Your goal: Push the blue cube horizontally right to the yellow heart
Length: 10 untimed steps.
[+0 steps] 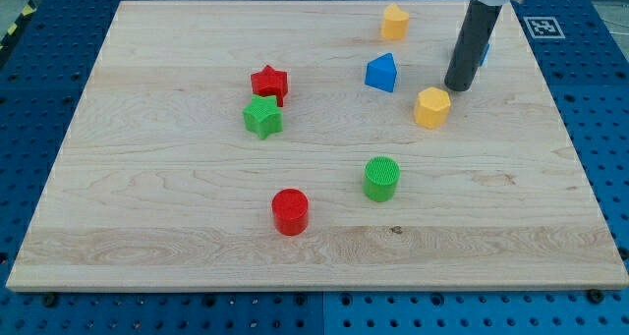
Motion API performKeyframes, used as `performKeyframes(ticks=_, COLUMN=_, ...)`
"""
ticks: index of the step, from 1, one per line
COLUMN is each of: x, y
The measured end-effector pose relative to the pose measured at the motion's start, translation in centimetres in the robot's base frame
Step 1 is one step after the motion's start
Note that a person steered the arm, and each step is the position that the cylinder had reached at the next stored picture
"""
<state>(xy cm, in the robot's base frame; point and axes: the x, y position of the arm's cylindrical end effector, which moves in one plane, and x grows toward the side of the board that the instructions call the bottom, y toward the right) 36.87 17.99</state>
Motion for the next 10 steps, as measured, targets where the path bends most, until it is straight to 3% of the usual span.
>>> performKeyframes(ticks=3, x=-3.6, y=1.5)
performKeyframes(ticks=6, x=-3.2, y=7.3)
performKeyframes(ticks=10, x=-1.5, y=6.9)
